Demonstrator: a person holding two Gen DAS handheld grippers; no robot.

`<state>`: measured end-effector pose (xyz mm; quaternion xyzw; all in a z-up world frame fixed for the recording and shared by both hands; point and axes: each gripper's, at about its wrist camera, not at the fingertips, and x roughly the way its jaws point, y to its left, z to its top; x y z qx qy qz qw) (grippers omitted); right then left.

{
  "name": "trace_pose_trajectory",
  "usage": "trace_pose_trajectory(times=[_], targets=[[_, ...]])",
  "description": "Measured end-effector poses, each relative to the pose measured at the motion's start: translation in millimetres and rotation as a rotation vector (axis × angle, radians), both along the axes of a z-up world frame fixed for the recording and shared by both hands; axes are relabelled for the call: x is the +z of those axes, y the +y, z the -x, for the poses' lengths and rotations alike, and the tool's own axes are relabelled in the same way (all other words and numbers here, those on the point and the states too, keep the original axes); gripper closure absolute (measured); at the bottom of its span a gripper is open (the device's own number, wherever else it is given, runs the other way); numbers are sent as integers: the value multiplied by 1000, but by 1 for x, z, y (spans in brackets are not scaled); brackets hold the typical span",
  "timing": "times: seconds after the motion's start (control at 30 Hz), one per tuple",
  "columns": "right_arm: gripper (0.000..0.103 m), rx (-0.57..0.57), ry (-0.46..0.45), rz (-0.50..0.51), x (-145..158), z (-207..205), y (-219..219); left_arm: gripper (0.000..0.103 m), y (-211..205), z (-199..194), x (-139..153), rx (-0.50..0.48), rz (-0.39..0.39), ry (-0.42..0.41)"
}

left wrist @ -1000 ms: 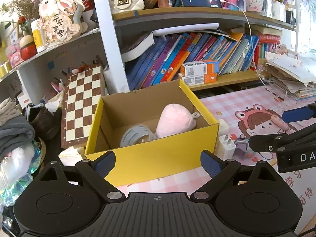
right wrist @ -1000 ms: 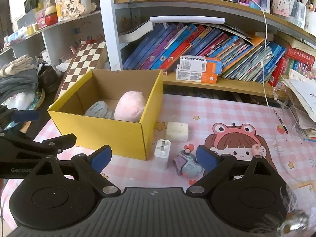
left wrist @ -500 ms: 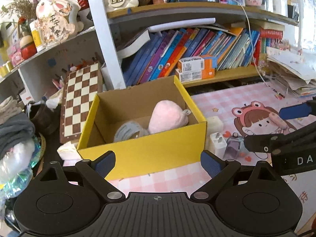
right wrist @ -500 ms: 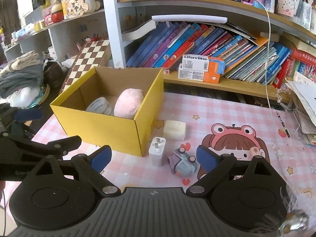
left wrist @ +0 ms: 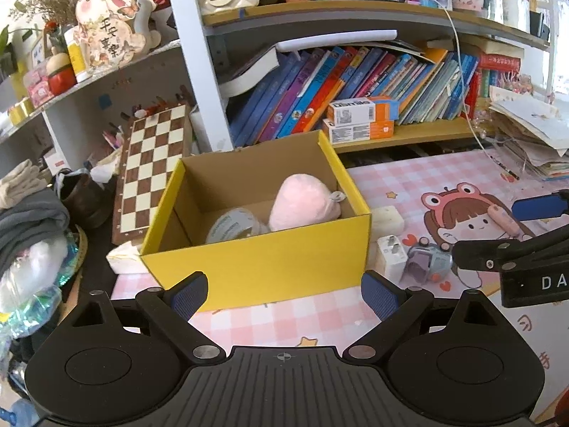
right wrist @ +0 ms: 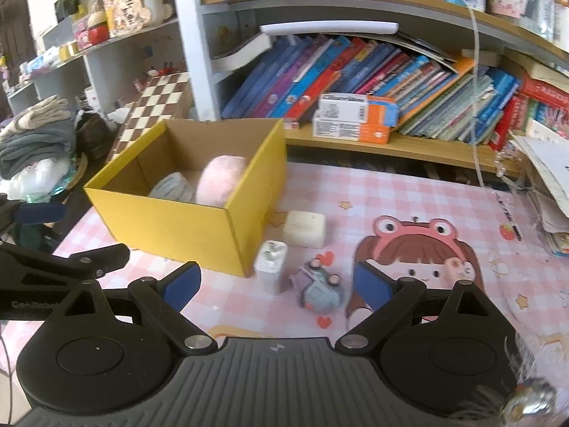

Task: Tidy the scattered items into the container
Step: 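Move the left tool toward the grey toy truck while the right tool approaches the pink highlighter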

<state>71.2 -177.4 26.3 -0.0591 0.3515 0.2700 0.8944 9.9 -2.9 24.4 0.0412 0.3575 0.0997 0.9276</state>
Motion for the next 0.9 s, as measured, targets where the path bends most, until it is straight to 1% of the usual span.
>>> trace_pose_trajectory(times=[0.2,0.4,0.77,0.9], targets=[[10,-59,18,15,-7,-3,-25,8,-19,-9,-3,-56,13,4],[10,-106,35,10,-13,-9,-47,8,-46,-16,-7,-126,-1,11],[10,-127,52,-9,-20,-21,-72,9,-78,-26,-15,-199,-16,13],[11,-134,69,-18,-25,-26,-79,9,-88,-30,-20,-224,-20,26]])
